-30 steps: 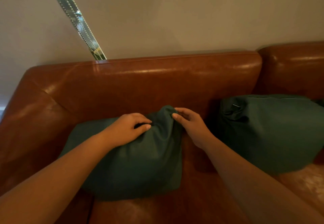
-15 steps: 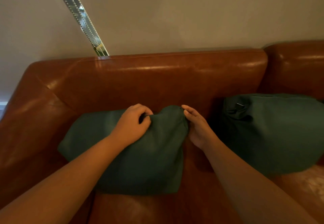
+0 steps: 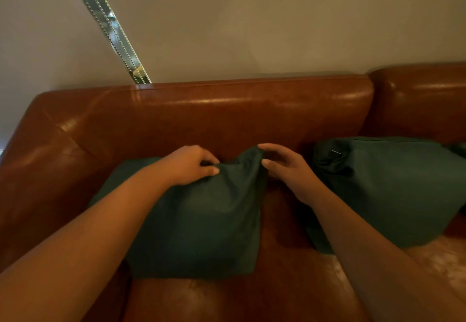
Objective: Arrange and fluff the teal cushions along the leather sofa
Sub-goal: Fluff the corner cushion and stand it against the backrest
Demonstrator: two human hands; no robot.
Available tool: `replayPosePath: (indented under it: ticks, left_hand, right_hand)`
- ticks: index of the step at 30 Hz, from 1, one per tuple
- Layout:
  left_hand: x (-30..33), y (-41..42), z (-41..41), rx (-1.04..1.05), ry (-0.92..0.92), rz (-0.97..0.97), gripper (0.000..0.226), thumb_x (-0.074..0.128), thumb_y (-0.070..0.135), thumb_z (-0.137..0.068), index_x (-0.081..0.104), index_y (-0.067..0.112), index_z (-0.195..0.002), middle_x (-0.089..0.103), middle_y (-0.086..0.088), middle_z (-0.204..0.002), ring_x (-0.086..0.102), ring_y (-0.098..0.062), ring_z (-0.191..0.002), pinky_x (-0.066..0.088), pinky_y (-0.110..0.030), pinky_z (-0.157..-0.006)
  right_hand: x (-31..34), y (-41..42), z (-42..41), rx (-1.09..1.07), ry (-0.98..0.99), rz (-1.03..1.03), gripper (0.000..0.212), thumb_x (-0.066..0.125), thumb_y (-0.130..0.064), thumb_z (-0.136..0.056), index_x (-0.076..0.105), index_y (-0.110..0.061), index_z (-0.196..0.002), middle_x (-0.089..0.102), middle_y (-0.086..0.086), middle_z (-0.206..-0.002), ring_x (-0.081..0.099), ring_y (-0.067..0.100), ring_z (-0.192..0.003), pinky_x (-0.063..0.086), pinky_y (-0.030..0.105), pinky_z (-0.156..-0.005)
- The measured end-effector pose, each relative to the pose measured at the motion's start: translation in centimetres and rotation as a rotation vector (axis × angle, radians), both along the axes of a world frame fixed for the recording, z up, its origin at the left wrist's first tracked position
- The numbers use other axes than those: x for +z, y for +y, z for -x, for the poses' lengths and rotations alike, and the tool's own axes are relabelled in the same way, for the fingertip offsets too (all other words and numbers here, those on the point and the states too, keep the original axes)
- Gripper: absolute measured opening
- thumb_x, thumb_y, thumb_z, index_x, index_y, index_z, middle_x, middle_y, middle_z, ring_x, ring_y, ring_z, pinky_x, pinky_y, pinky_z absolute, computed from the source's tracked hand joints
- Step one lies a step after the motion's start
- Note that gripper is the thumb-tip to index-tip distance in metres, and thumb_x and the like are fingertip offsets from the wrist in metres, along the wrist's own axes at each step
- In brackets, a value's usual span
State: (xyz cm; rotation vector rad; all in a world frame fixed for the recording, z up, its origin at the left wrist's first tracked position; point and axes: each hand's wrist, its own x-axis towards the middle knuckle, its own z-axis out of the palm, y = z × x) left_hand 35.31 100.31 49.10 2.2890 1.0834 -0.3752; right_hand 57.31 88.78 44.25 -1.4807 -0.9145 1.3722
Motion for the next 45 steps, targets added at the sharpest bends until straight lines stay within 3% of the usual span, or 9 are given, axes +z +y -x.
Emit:
replayPosePath:
  ticks: [3, 7, 15, 20, 25, 28, 36, 40, 45]
  left_hand:
    - [-1.8, 0.1, 1.2, -0.07, 0.028, -0.068, 0.045, 0.052, 0.036, -0.094, 0.05, 0.018, -0.135, 0.053, -0.001, -0.136, 0.048, -0.019, -0.125, 0.036, -0.029, -0.105]
    - [-4.3, -0.9, 0.7, -0.075, -0.065, -0.286, 0.026, 0.051, 0.037, -0.094, 0.062, 0.025, -0.115, 0.059, 0.003, -0.117, 0.053, -0.019, -0.114, 0.041, -0.036, -0.093]
    - [-3.0, 0.2, 2.3, 0.182, -0.442, -0.426, 0.008, 0.057, 0.017, -0.092, 0.065, 0.017, -0.09, 0.061, 0.003, -0.09, 0.06, -0.019, -0.084, 0.044, -0.034, -0.078]
    - [-2.4, 0.4, 2.5, 0.181, -0.485, -0.379, 0.007, 0.061, 0.016, -0.09, 0.067, 0.015, -0.089, 0.056, 0.005, -0.087, 0.053, -0.013, -0.083, 0.036, -0.025, -0.073]
    - [-2.4, 3.5, 11.2, 0.511, -0.334, -0.457, 0.009, 0.067, 0.015, -0.086, 0.071, 0.008, -0.09, 0.065, -0.011, -0.094, 0.057, -0.023, -0.094, 0.04, -0.031, -0.084]
    - [-3.9, 3.2, 17.1, 0.711, -0.195, -0.276, 0.022, 0.061, 0.024, -0.09, 0.069, 0.01, -0.105, 0.067, -0.011, -0.111, 0.059, -0.028, -0.109, 0.044, -0.04, -0.095]
    - [-4.5, 0.4, 21.5, 1.023, -0.313, 0.101, 0.02, 0.05, 0.007, -0.094, 0.07, 0.009, -0.093, 0.069, -0.014, -0.102, 0.063, -0.028, -0.093, 0.049, -0.04, -0.087]
    - [-3.6, 0.0, 22.1, 0.842, -0.176, 0.199, 0.024, 0.055, 0.006, -0.091, 0.068, 0.006, -0.112, 0.067, -0.009, -0.104, 0.059, -0.018, -0.093, 0.044, -0.03, -0.085]
    - [-3.9, -0.3, 21.0, 0.745, -0.06, 0.009, 0.021, 0.062, 0.019, -0.089, 0.068, 0.014, -0.108, 0.068, -0.005, -0.108, 0.062, -0.02, -0.098, 0.043, -0.024, -0.078]
  right_hand:
    - [0.8, 0.5, -0.6, 0.083, -0.262, -0.001, 0.033, 0.06, -0.019, -0.092, 0.057, -0.03, -0.124, 0.049, -0.01, -0.132, 0.053, 0.007, -0.113, 0.045, 0.02, -0.094]
    - [0.8, 2.1, -0.1, 0.098, -0.568, -0.02, 0.02, 0.063, -0.021, -0.091, 0.06, -0.021, -0.111, 0.053, -0.008, -0.108, 0.053, 0.007, -0.092, 0.042, 0.02, -0.082]
    - [1.8, 3.5, -1.5, 0.146, -0.639, -0.09, 0.008, 0.059, -0.011, -0.092, 0.061, -0.018, -0.097, 0.059, -0.006, -0.092, 0.057, 0.007, -0.085, 0.042, 0.017, -0.068]
    - [0.9, 3.9, -1.2, 0.05, -0.579, -0.091, 0.024, 0.053, -0.002, -0.094, 0.055, -0.021, -0.108, 0.056, 0.0, -0.104, 0.057, 0.016, -0.093, 0.048, 0.029, -0.08]
    - [0.3, 3.3, -2.2, -0.047, -0.637, -0.02, 0.035, 0.043, 0.005, -0.096, 0.049, -0.019, -0.12, 0.047, 0.001, -0.111, 0.05, 0.019, -0.091, 0.046, 0.032, -0.078]
    - [1.5, 4.8, -0.8, 0.074, -0.716, -0.044, 0.051, 0.04, 0.019, -0.085, 0.052, -0.019, -0.117, 0.037, 0.005, -0.126, 0.041, 0.024, -0.116, 0.039, 0.036, -0.103]
    - [6.0, 9.9, 10.7, 0.352, -0.801, -0.32, 0.048, 0.037, 0.012, -0.084, 0.062, -0.02, -0.109, 0.055, 0.003, -0.122, 0.047, 0.02, -0.12, 0.04, 0.035, -0.102]
    - [5.3, 11.6, 17.5, 0.629, -0.8, -0.327, 0.039, 0.042, 0.002, -0.09, 0.063, -0.021, -0.113, 0.059, 0.0, -0.122, 0.051, 0.017, -0.118, 0.041, 0.039, -0.103]
    - [3.9, 13.3, 25.1, 0.962, -0.823, -0.311, 0.029, 0.048, -0.015, -0.097, 0.06, -0.023, -0.121, 0.056, -0.002, -0.131, 0.05, 0.018, -0.121, 0.04, 0.042, -0.104]
